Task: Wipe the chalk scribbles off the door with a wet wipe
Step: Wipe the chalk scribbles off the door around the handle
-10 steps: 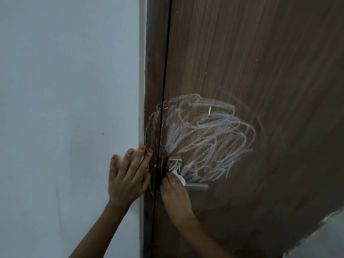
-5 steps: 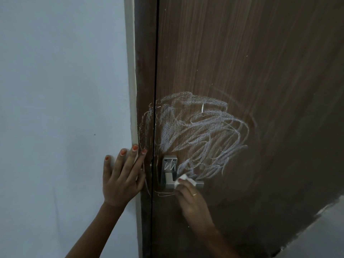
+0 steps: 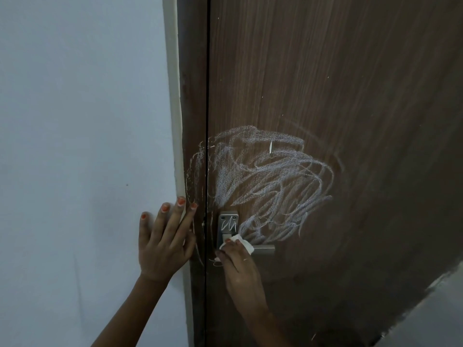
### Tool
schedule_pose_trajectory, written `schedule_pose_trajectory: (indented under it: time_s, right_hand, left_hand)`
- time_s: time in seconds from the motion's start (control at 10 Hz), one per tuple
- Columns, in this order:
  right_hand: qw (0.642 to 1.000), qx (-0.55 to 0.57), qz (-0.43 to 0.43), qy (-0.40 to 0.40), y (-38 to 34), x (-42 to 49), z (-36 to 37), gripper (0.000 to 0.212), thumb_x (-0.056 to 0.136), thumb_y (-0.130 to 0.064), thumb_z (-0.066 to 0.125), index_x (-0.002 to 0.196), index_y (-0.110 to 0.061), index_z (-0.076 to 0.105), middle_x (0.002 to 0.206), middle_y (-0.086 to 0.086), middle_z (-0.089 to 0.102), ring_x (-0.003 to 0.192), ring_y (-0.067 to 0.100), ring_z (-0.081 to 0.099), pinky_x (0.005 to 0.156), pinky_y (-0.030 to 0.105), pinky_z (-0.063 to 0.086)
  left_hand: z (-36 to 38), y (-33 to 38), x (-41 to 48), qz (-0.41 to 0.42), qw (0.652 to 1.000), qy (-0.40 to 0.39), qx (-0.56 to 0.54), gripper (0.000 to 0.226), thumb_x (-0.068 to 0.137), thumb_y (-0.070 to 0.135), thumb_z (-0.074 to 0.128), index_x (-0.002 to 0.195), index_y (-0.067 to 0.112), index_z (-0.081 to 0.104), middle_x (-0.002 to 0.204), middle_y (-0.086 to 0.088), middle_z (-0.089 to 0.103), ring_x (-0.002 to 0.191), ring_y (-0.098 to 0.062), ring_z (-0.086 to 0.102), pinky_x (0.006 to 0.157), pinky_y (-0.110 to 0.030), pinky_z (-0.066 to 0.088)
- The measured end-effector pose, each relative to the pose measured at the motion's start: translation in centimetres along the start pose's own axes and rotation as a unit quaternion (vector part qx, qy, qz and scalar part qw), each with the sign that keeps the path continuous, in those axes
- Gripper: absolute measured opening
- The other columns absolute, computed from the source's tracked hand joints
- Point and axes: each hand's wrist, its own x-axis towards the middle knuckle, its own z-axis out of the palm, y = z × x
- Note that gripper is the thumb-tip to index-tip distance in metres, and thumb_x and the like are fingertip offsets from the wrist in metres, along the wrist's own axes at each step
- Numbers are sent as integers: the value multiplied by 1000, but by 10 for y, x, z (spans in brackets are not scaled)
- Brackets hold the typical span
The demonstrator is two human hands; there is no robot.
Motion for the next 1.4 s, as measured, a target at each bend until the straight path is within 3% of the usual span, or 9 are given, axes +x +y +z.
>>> schedule_pose_trajectory:
  time_s: [0.1,0.3,0.4,0.6,0.7,0.9,1.1,1.3,1.4]
  right_hand:
    - [1000,-5,23,-5,12,-4,-8,25,67,-1,70,90,-8,73,95,6,71,96,19,63,88,36,53]
    - [946,127,274,118,28,-16,-23,31,76,20,59,98,0,69,106,4,62,104,5,53,96,7,36]
    - [855,222,422,206,17,-8,-20,26,85,10,57,105,-2,68,108,1,64,98,3,60,79,0,42]
    - [514,493,626,318,8,8,-19,26,91,-3,53,115,-1,59,82,0,66,71,5,65,59,10,54]
    - [406,566,646,313,2,12,-24,26,93,-1,48,118,6,54,86,7,62,79,13,59,61,17,56]
    - [291,636,680,221,-27,19,-19,23,92,3,47,113,5,53,93,16,60,82,21,59,53,21,56]
    - [239,665,693,145,-48,30,-3,19,91,9,43,106,9,54,96,21,59,85,25,59,61,27,56]
    - [120,740,648,135,-29,30,-7,24,90,16,32,84,9,55,83,27,59,75,33,59,41,32,55]
    - [151,741,642,129,-16,24,-9,27,89,17,31,82,7,55,63,22,66,54,27,67,41,26,54]
  left_hand:
    - [0,0,1,1,1000,0,-1,57,94,24,39,148,14,24,156,-7,13,144,-24,9,116,-46,6]
    - [0,1,1,-1,1000,2,2,55,95,24,37,148,14,24,156,-7,13,144,-24,9,116,-46,5]
    - [-1,1,2,0,1000,2,-1,55,96,25,36,148,14,24,156,-8,12,144,-24,8,116,-46,5]
    - [-1,0,1,0,1000,-3,5,55,95,25,36,148,14,24,156,-7,11,144,-24,8,116,-46,4]
    - [0,0,0,-1,1000,-4,6,56,95,26,36,148,14,24,156,-8,12,144,-24,8,116,-46,5]
    - [-1,0,0,0,1000,-7,9,57,94,26,37,148,15,24,156,-8,12,144,-24,8,116,-46,5]
    - [-1,0,1,3,1000,-5,9,58,92,25,39,148,15,24,156,-7,12,144,-23,8,116,-46,5]
    - [-1,1,1,4,1000,-4,9,59,91,24,40,148,14,25,156,-7,13,144,-23,8,116,-46,6]
    - [-1,1,1,2,1000,-4,11,59,92,25,39,148,14,24,156,-7,12,144,-24,8,116,-46,6]
